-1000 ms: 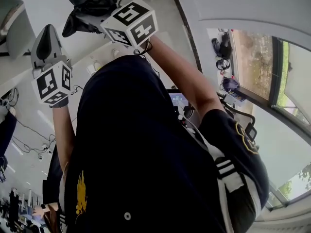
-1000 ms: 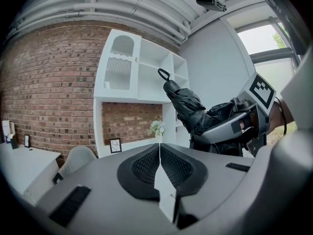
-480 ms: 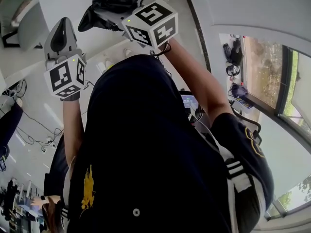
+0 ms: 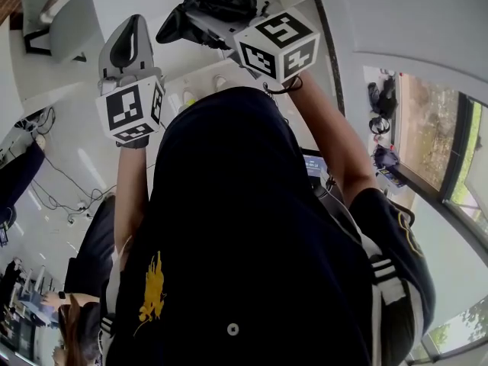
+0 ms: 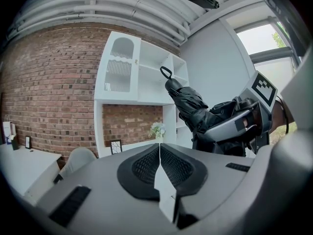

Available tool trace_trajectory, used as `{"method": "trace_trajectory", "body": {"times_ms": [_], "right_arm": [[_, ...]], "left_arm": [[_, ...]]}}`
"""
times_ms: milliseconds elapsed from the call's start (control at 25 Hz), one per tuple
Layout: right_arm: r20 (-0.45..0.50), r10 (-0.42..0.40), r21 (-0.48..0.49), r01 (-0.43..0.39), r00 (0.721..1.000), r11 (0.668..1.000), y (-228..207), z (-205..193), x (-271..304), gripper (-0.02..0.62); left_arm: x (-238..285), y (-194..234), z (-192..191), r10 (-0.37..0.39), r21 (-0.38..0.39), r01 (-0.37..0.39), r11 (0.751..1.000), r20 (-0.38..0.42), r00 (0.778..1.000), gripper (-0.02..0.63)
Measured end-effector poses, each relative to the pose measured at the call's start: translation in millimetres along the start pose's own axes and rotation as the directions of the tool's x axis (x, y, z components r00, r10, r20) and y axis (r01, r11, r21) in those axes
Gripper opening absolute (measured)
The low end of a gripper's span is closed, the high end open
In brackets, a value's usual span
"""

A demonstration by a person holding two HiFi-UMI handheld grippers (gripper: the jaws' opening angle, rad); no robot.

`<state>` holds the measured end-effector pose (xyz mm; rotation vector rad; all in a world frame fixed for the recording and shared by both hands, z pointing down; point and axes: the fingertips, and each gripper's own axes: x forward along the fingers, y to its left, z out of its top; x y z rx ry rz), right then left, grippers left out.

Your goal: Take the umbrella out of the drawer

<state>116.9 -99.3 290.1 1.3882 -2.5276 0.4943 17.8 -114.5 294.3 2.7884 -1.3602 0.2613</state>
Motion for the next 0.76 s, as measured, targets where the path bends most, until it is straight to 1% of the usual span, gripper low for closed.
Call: {"method": "trace_trajectory", "body": {"times_ms": [320,760], "right_arm": [[0.006,0.002,-0.013,-0.002,1.0,1.0,4.4,4.9,-1.1,0.268],[-0.002,0.007,-0.024,-0.007,1.0,1.0,7.8,1.4,-2.7,0.27]], "left_arm": [[-2.9,1.3,-0.5,-0.002,-0.001,0.002,1.0,-0.003,1.0,0.021],[-6.8,0.8,-6.6,-0.002,-0.006,0.002,1.0,-0.009,1.0,0.021]]}}
